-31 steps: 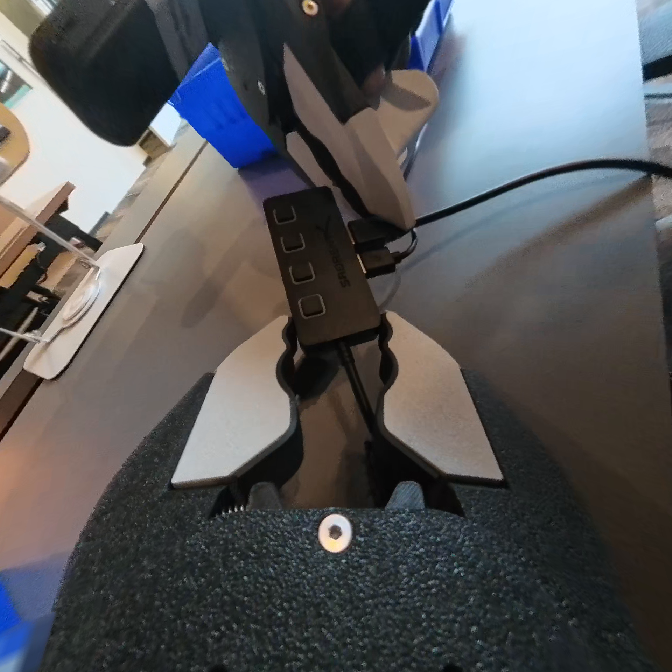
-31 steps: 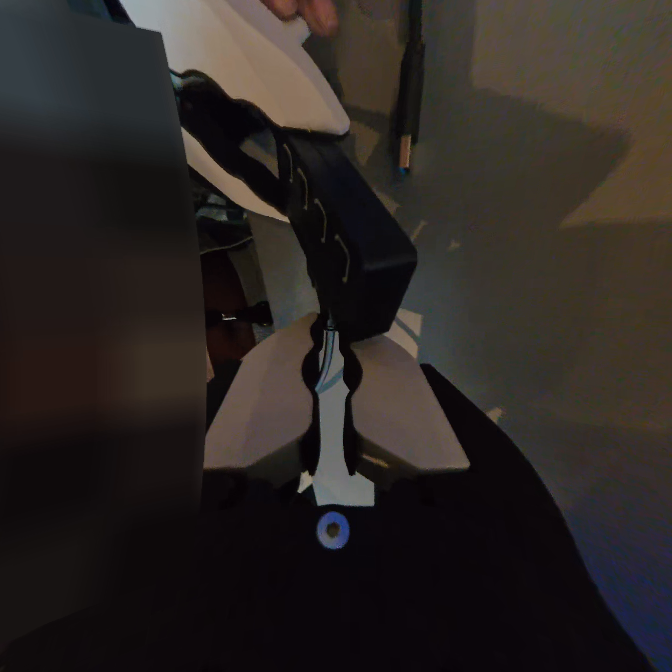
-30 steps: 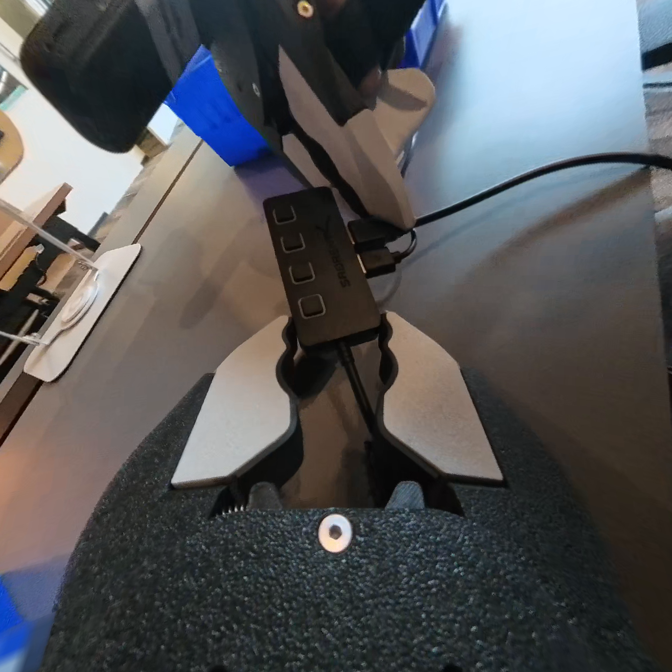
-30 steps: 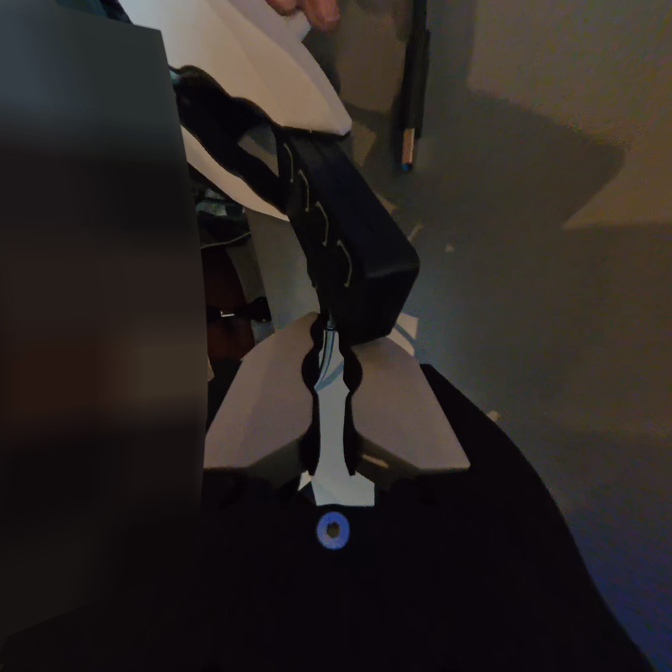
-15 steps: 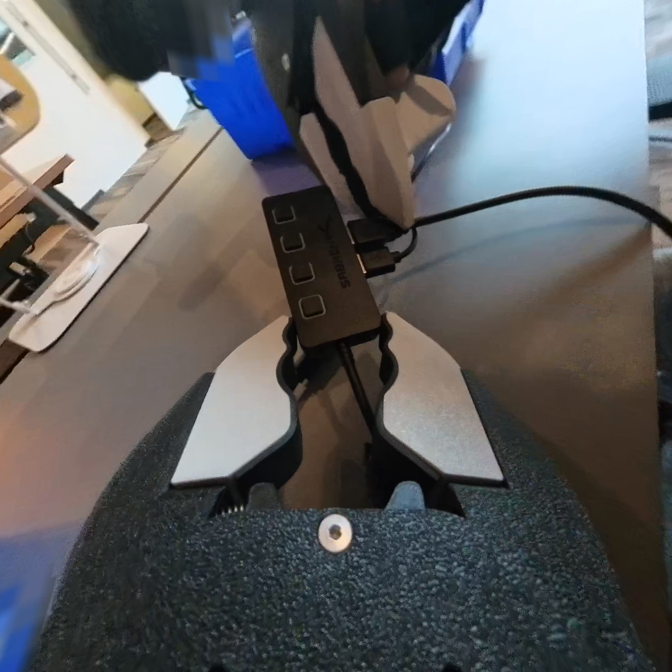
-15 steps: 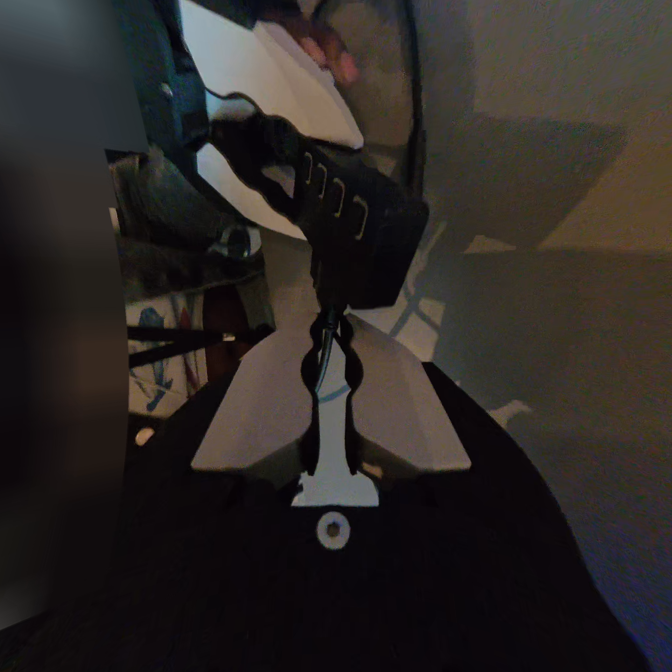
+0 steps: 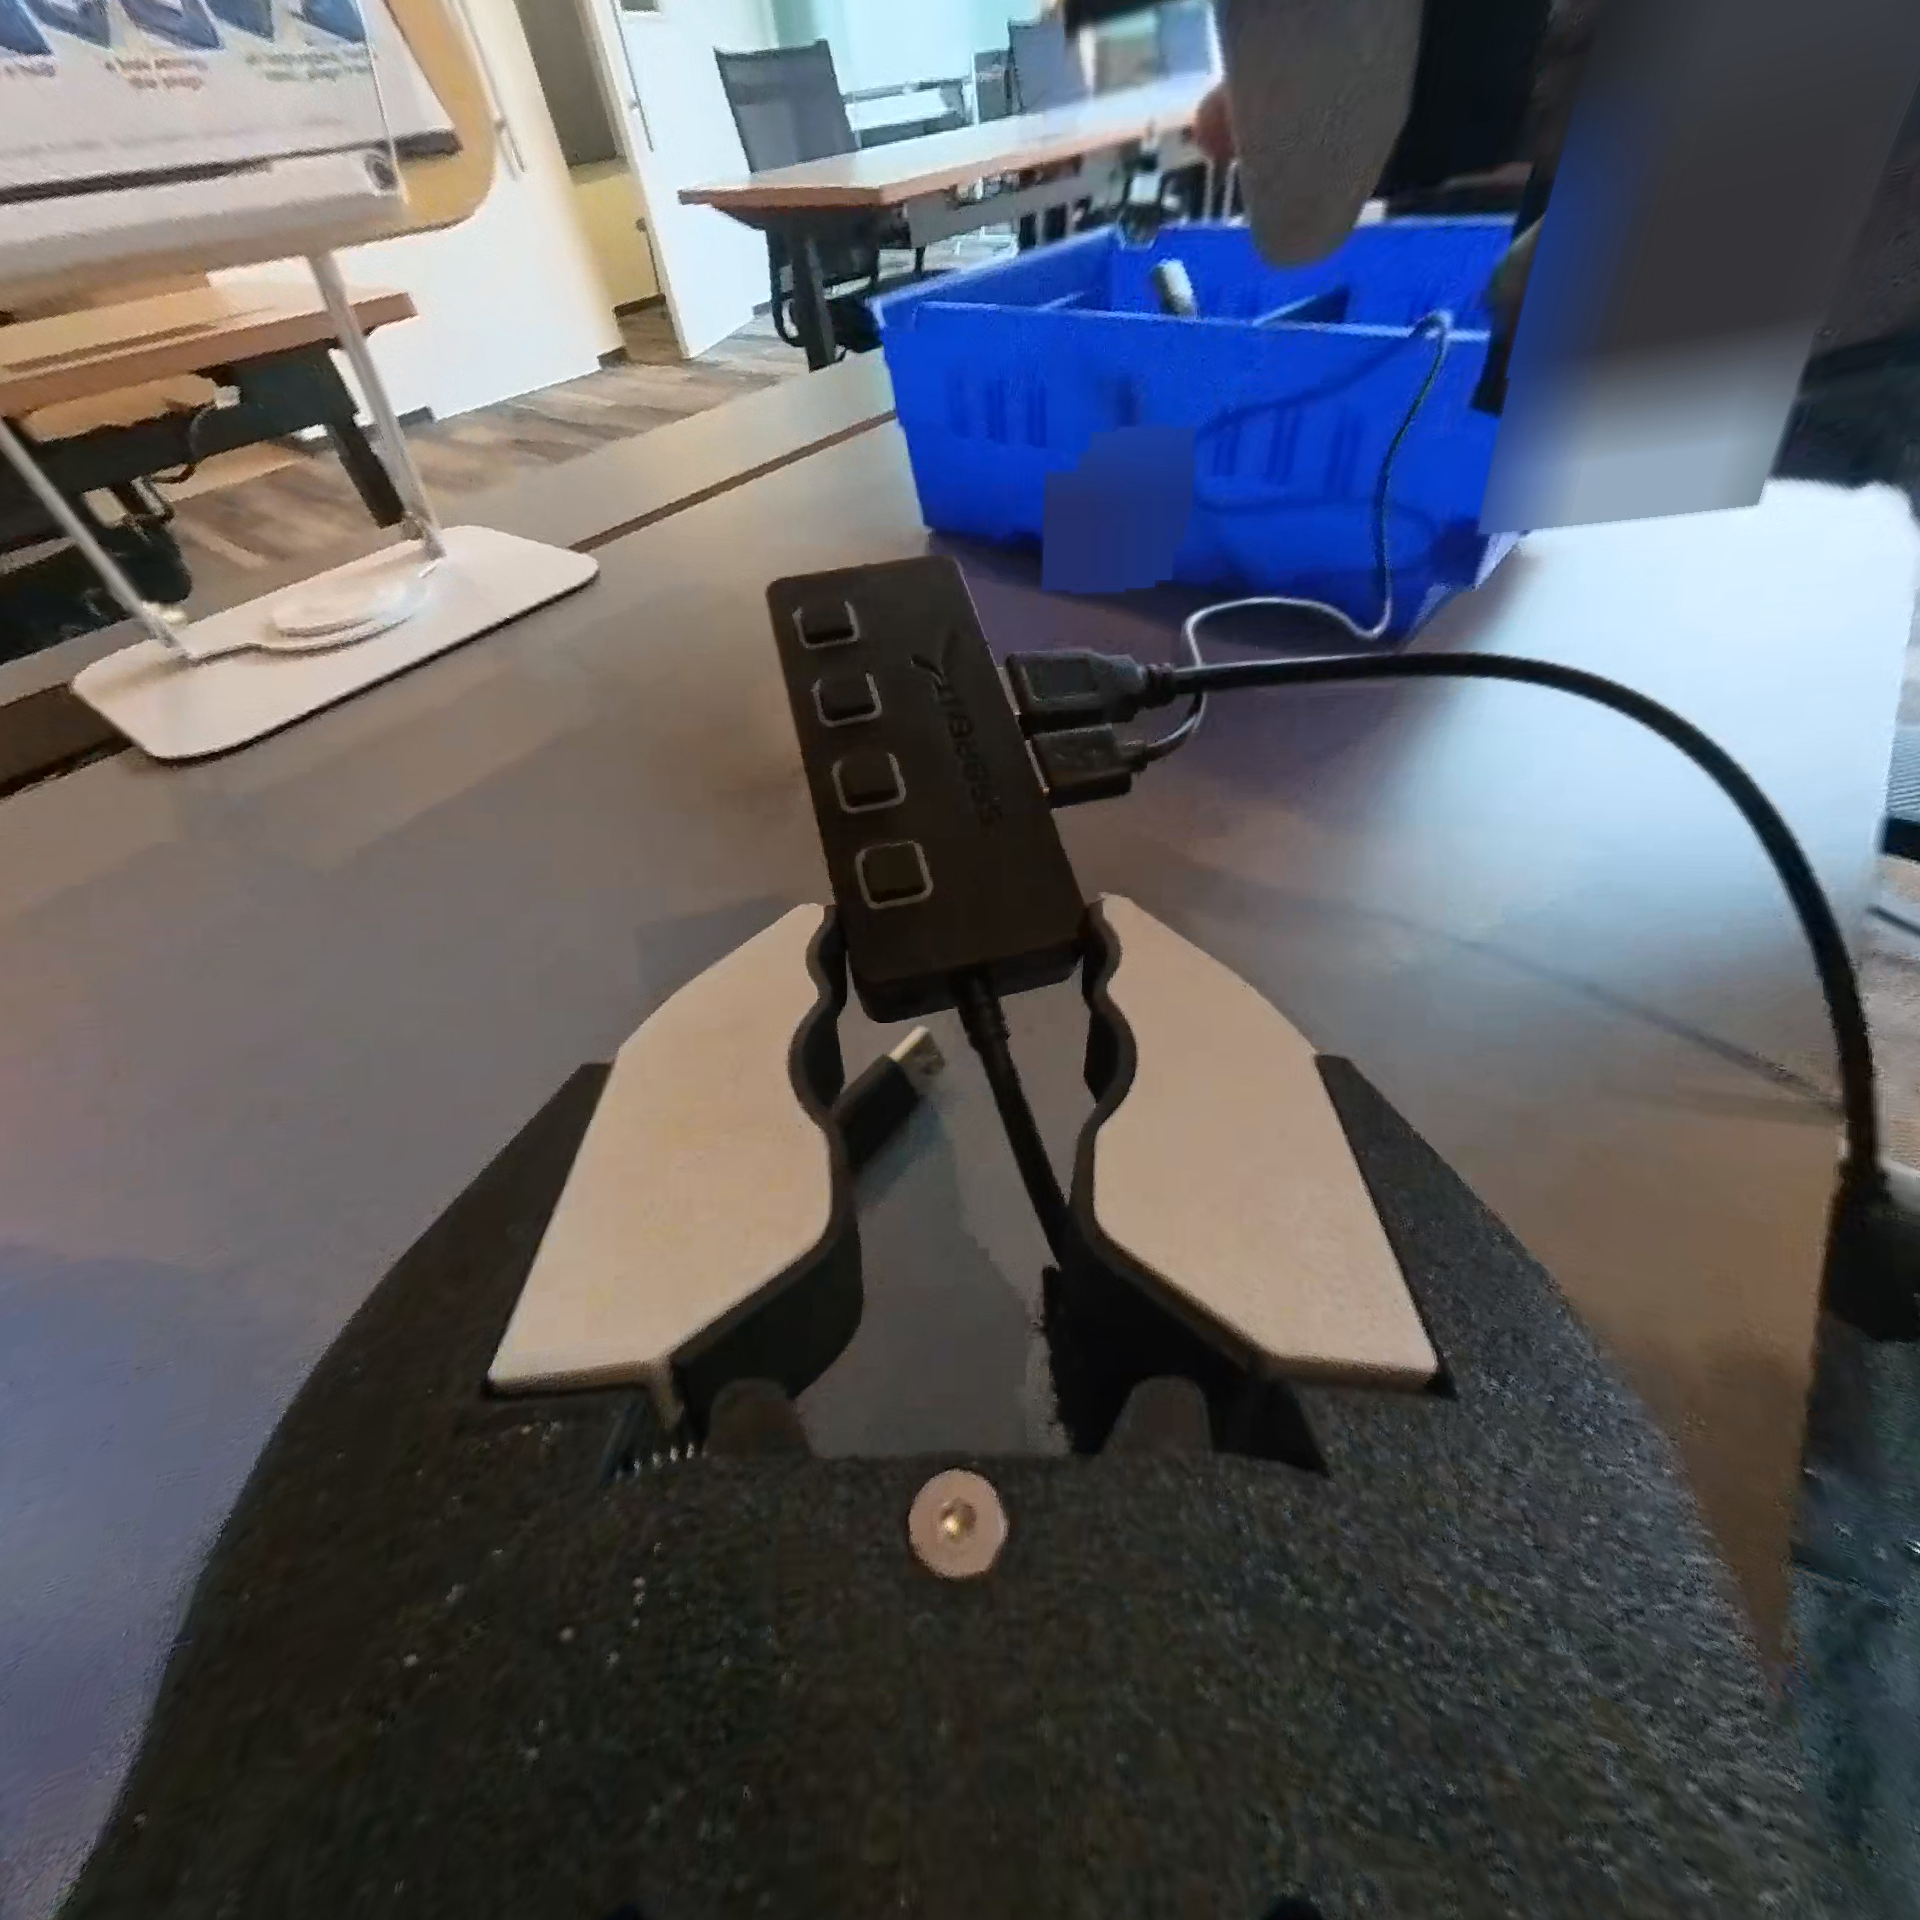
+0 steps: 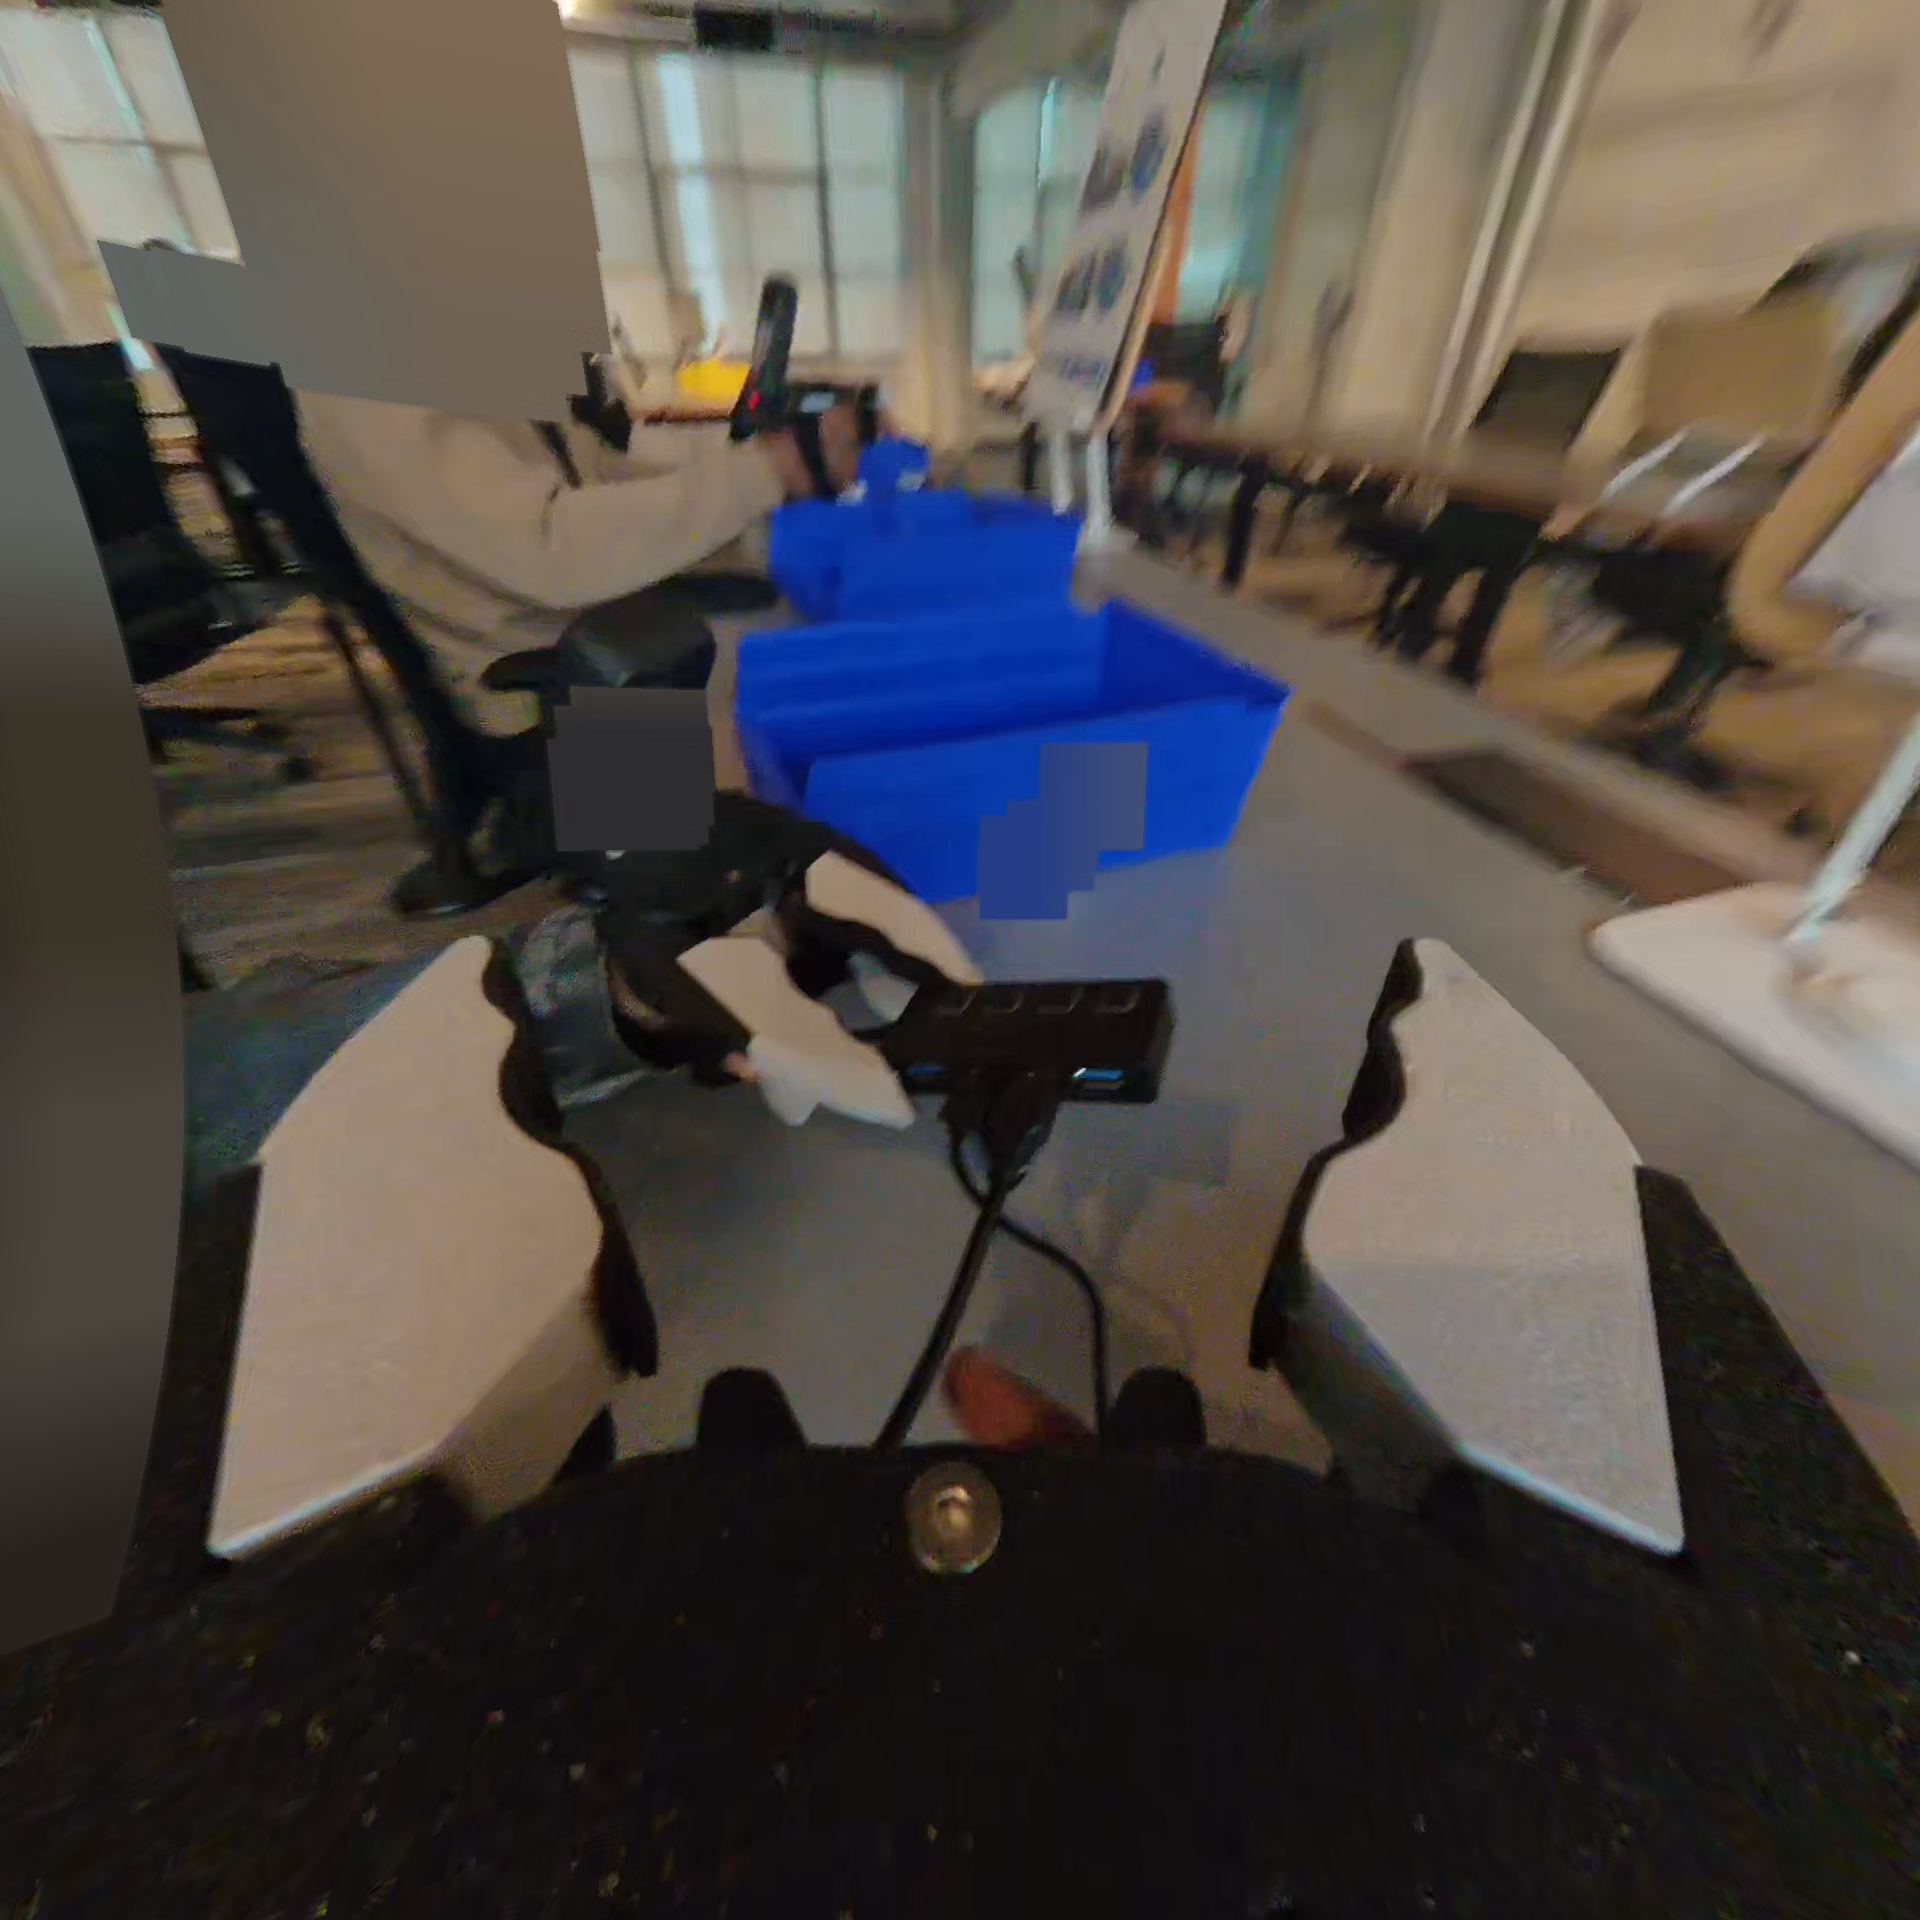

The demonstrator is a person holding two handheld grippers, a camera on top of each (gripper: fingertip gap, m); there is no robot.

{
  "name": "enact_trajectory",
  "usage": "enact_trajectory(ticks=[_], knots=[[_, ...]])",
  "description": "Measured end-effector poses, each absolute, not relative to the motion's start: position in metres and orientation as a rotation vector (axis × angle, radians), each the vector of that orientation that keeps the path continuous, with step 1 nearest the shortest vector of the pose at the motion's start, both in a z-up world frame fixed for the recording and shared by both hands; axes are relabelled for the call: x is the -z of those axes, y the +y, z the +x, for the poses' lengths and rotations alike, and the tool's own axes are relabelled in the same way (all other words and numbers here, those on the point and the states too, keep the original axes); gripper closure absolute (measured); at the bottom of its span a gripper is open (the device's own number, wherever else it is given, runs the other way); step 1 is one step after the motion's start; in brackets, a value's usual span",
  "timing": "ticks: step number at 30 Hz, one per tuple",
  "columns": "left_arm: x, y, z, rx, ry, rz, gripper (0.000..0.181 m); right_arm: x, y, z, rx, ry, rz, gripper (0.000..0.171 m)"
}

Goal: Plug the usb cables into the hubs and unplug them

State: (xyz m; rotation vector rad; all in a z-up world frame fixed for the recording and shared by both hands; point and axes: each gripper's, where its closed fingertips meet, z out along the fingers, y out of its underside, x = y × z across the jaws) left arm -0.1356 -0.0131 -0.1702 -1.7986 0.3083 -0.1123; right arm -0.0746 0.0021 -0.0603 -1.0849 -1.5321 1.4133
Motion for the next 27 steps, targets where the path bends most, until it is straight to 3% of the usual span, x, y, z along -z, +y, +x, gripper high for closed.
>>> enact_trajectory(ticks=[7,15,25,27], knots=[[0.161,-0.027,-0.113,0.321,0.438,-1.717,0.137,0.058,0.006,-0.051,-1.278,-1.56,-1.01,0.026],[0.164,-0.043,-0.075,0.469,0.665,-1.674,0.137,0.108,-0.006,-0.047,-1.293,-1.763,-0.964,0.069],[0.159,-0.054,-0.06,0.578,0.737,-1.619,0.137,0.149,-0.043,-0.045,-1.332,-2.015,-0.856,0.064],[0.16,-0.055,-0.058,0.58,0.747,-1.62,0.137,0.152,-0.046,-0.046,-1.327,-2.023,-0.822,0.079]])
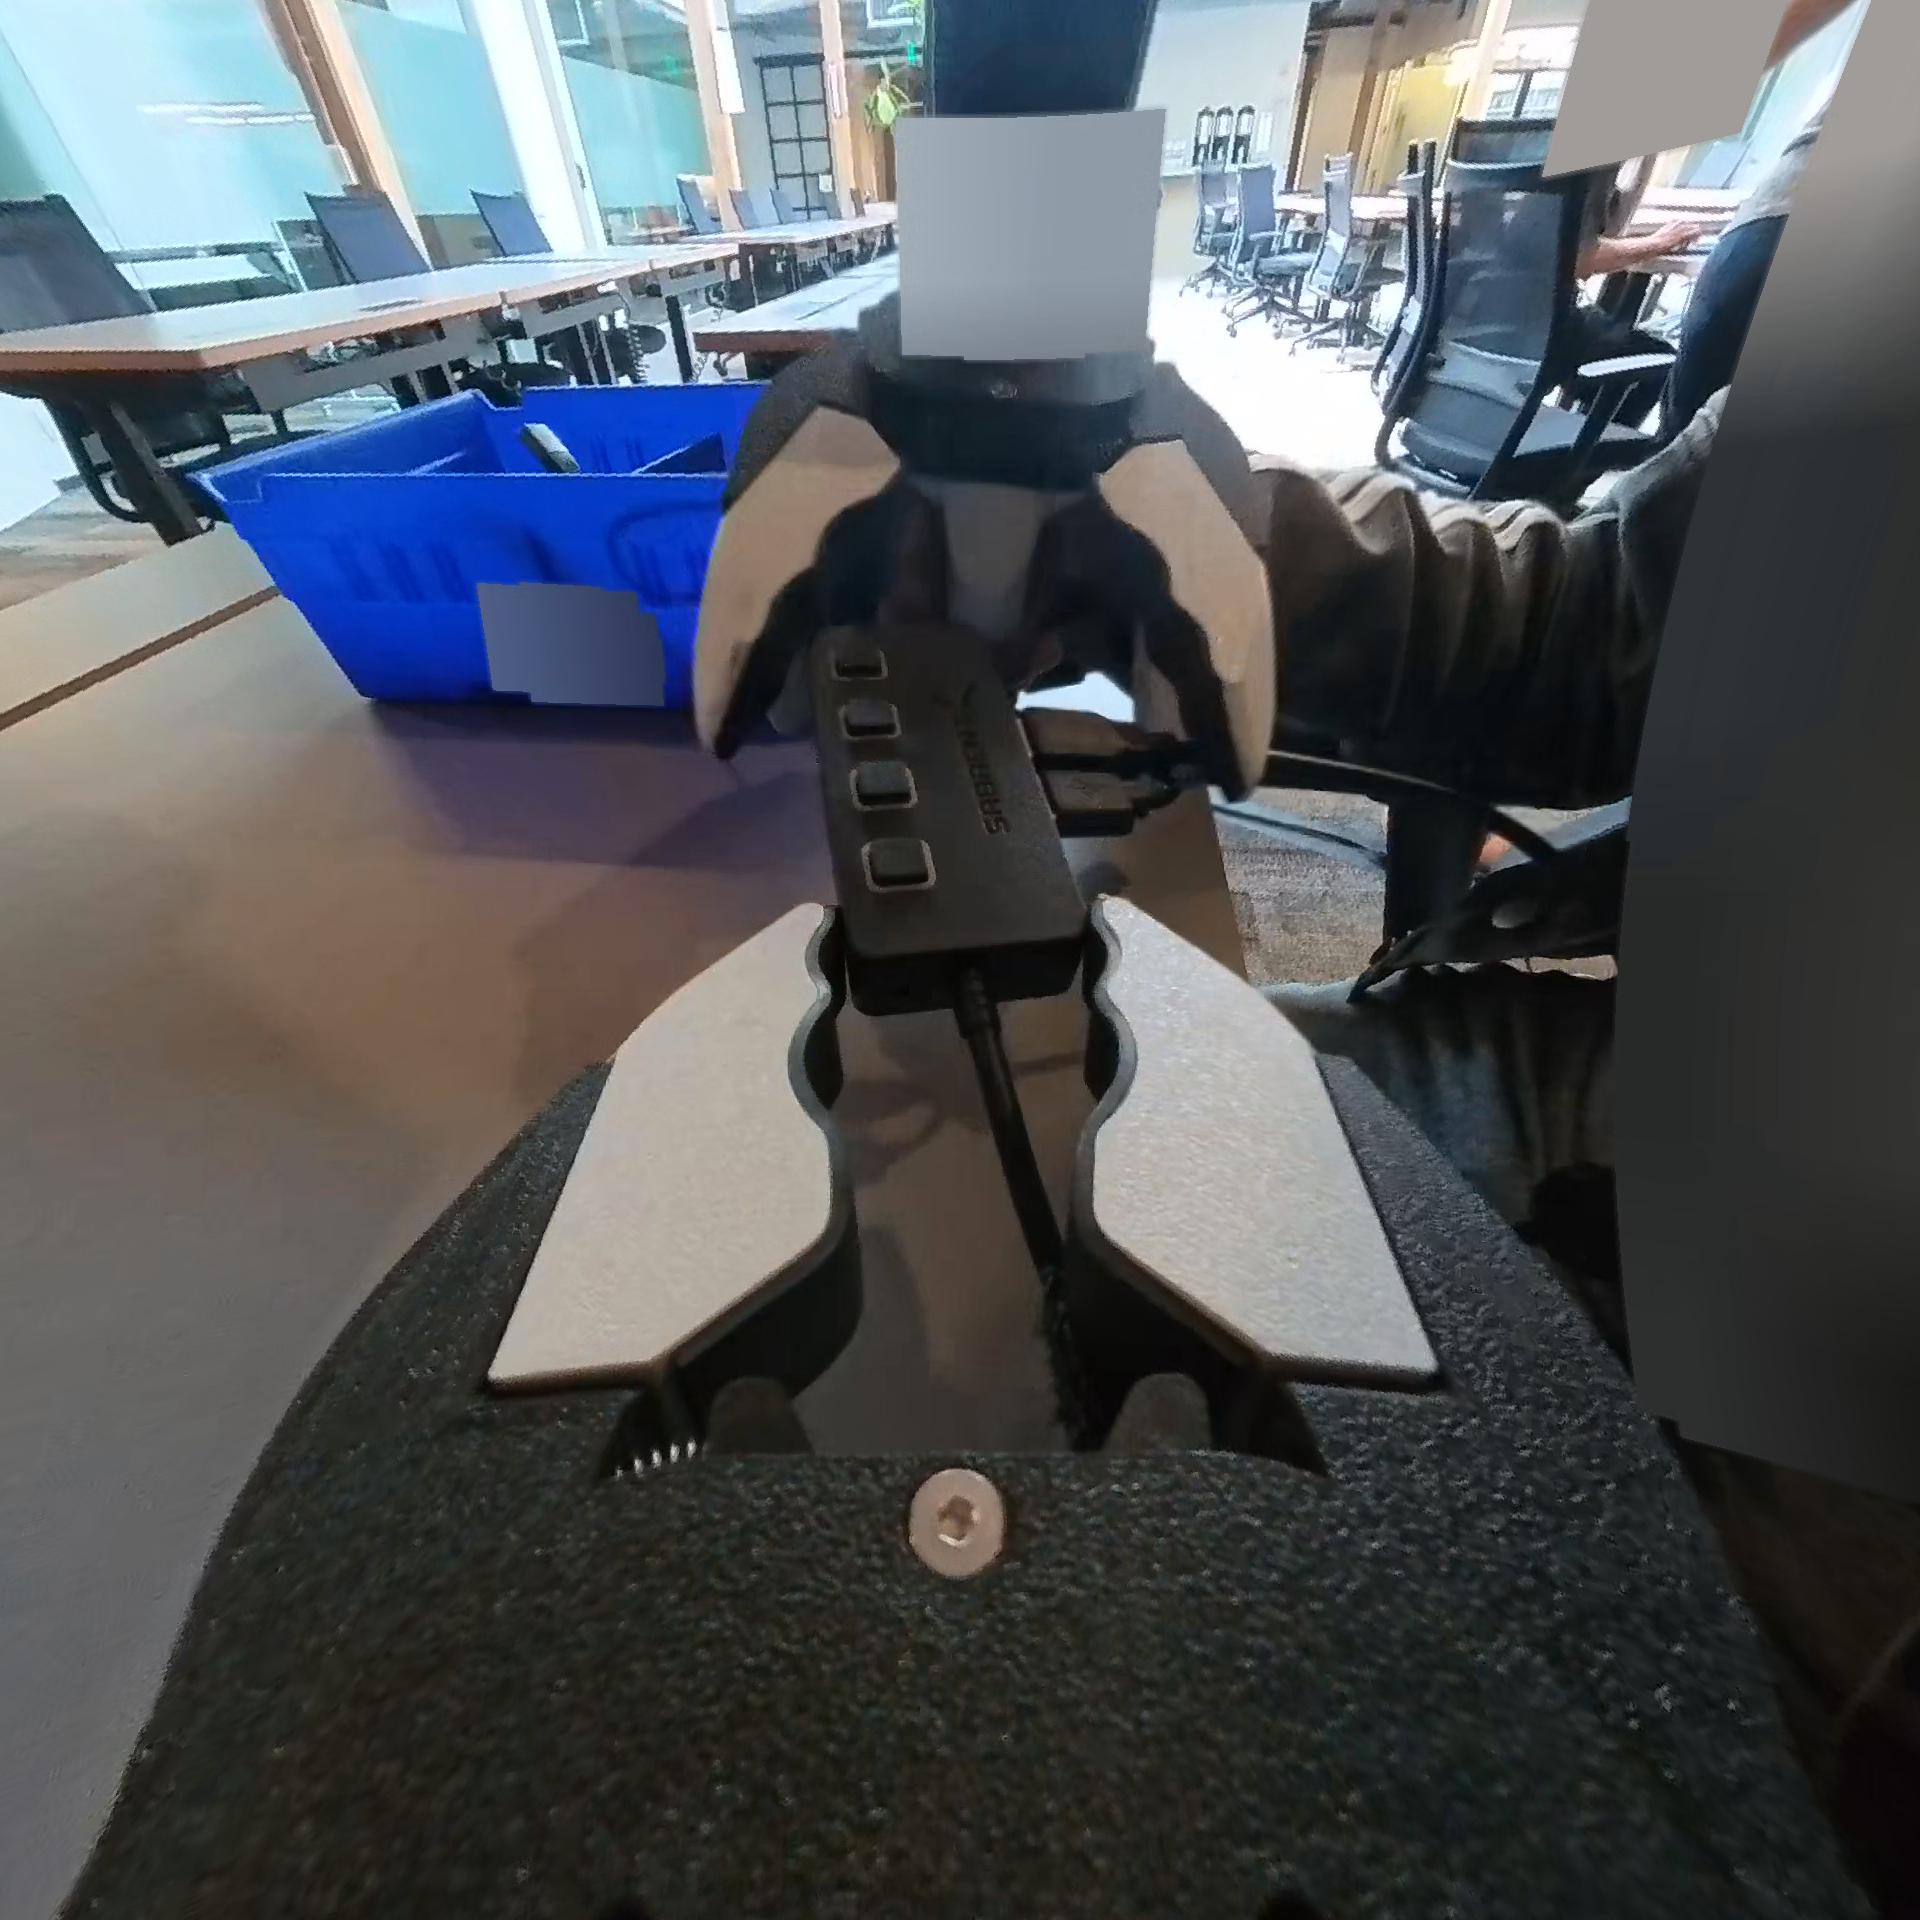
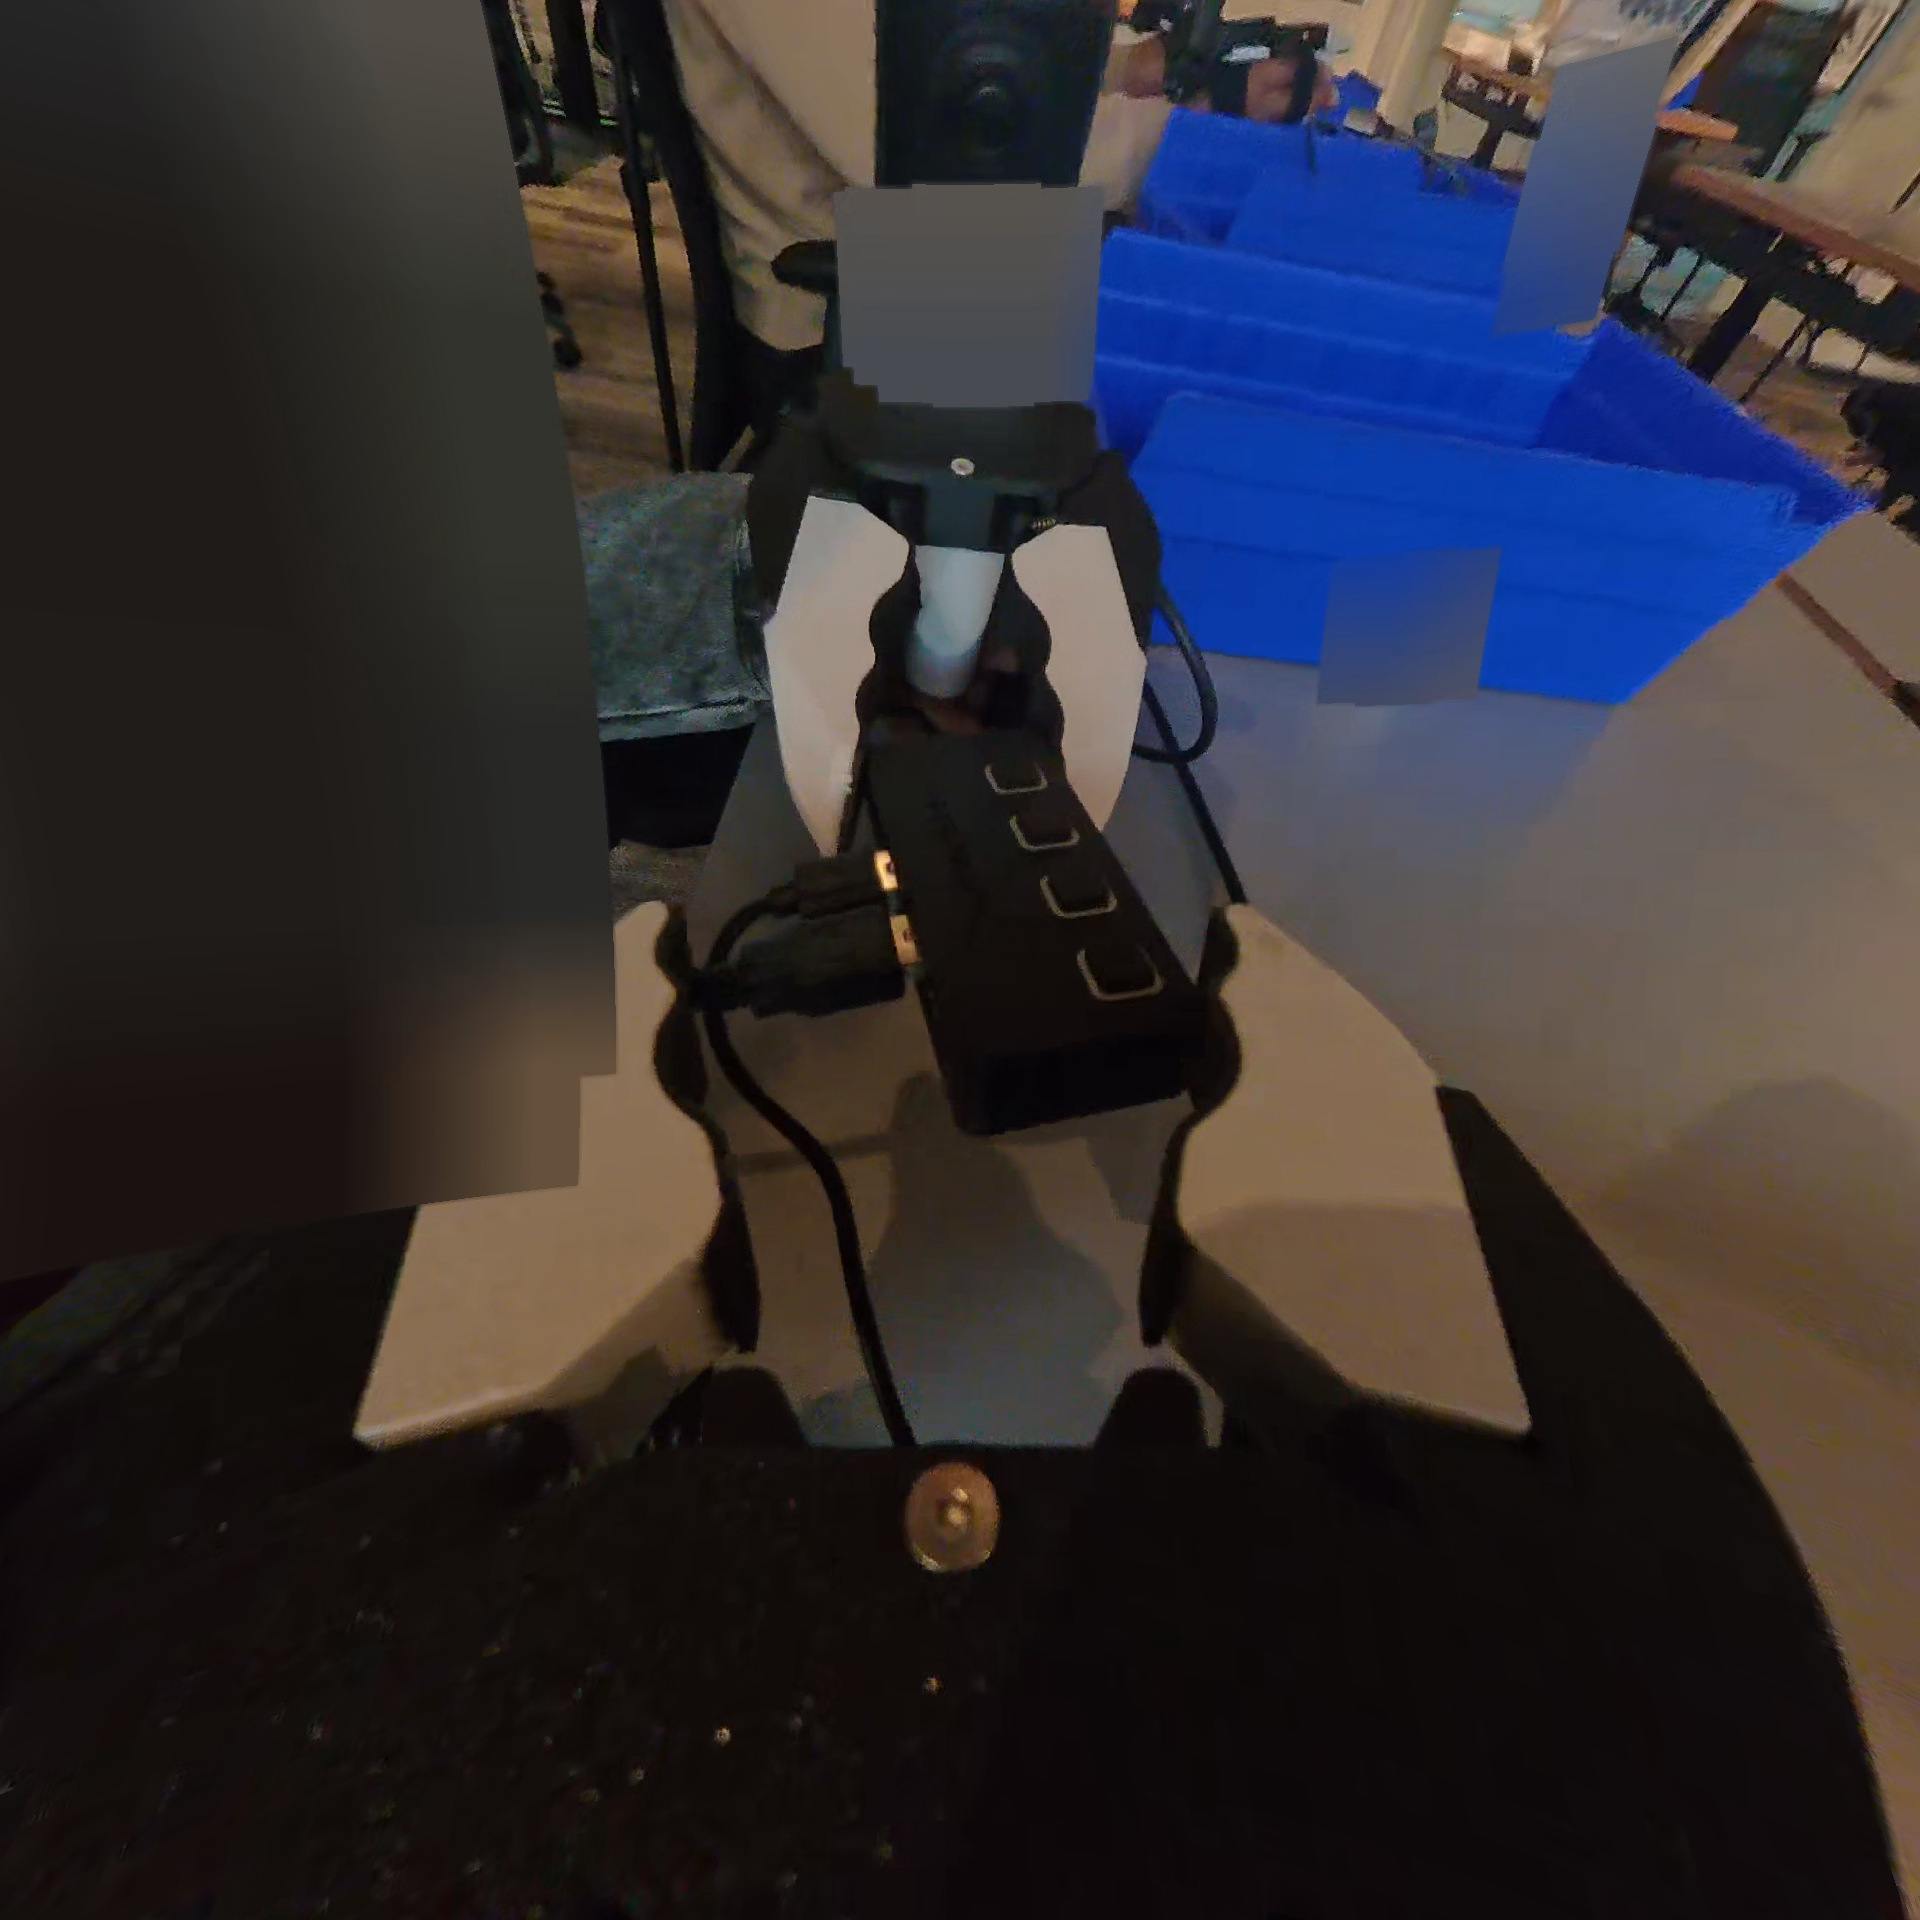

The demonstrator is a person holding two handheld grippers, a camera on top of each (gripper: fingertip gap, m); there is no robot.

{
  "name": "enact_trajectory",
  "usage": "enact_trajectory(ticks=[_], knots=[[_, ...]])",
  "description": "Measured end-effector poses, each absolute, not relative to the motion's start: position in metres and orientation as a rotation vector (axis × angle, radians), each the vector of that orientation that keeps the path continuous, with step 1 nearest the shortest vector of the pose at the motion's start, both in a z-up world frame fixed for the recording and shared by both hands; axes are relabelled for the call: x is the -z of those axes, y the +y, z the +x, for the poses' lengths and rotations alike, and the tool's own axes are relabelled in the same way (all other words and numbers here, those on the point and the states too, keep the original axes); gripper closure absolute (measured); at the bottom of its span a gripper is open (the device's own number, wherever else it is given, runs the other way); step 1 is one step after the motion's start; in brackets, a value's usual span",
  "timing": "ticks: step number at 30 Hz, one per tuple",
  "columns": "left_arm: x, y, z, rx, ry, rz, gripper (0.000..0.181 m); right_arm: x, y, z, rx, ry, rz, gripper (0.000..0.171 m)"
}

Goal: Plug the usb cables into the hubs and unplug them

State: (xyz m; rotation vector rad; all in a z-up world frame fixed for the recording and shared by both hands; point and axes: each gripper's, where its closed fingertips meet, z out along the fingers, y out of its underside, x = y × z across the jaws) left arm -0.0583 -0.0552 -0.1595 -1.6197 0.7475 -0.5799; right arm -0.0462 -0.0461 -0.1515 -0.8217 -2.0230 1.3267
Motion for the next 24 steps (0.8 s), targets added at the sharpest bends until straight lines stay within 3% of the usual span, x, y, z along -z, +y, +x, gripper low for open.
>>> enact_trajectory(ticks=[9,10,17,19,24], knots=[[0.156,-0.058,-0.056,0.612,0.75,-1.598,0.137,0.145,-0.05,-0.043,-1.387,-1.996,-0.78,0.084],[0.155,-0.059,-0.056,0.622,0.751,-1.592,0.137,0.141,-0.044,-0.046,-1.383,-1.954,-0.798,0.127],[0.155,-0.058,-0.051,0.625,0.758,-1.584,0.137,0.139,-0.041,-0.044,-1.416,-1.934,-0.781,0.126],[0.153,-0.057,-0.053,0.622,0.745,-1.579,0.137,0.138,-0.043,-0.041,-1.429,-1.946,-0.761,0.107],[0.152,-0.061,-0.052,0.651,0.757,-1.564,0.137,0.139,-0.041,-0.027,-1.401,-2.004,-0.697,0.106]])
